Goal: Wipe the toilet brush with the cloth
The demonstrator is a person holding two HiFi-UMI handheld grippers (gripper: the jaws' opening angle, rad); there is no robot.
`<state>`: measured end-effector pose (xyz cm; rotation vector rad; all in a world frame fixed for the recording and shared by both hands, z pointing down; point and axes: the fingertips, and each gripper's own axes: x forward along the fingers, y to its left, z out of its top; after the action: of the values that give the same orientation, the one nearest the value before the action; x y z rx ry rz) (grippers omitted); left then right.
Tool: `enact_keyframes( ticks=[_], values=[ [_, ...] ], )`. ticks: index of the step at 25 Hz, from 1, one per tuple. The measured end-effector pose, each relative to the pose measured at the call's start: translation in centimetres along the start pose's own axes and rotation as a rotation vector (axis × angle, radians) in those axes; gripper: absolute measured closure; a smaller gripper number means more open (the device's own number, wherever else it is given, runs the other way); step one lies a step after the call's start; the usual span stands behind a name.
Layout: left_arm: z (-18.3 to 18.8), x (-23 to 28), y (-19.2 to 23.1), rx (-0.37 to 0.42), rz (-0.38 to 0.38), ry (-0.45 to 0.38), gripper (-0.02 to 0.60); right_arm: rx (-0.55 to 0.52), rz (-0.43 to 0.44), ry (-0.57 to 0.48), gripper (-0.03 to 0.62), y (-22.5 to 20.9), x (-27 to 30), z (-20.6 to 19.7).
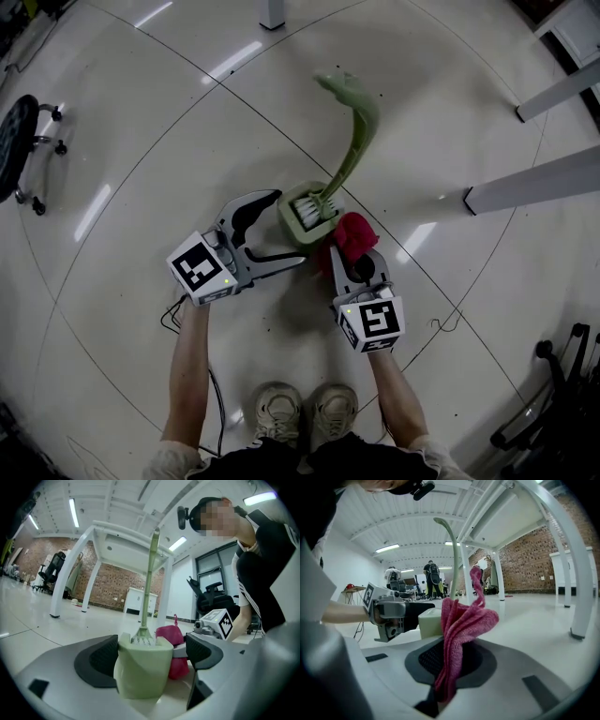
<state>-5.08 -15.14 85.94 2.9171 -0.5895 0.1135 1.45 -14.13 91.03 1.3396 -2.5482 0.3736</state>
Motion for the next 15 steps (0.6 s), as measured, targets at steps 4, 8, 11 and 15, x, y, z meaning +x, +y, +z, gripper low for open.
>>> enact_keyframes(
  ticks=[4,8,11,15],
  values=[
    [-0.4,-0.9,-2.8,-0.027,-0.005,-0.013,0.153,-0.032,-0.02,0.007,0.562,-1.2,-0.4,0.1],
    [0.0,-0.5,-5.6,-0.018,-0.043,-0.038,0.153,-0.065,-0.034,0.013,0.562,-2.5,-0.5,0.5],
    [-0.3,-0.4,-6.2,-0.022,-0.008,-0.021,0.153,-0.072,-0.05,-0.001,0.562,-3.3,-0.9,1.1],
    [0.6,-0.7,-4.9,-0.005,0.035,-0.045,0.153,-0.037,-0.061,-0.021,0.562,-2.6,-2.4,1.5]
  ],
)
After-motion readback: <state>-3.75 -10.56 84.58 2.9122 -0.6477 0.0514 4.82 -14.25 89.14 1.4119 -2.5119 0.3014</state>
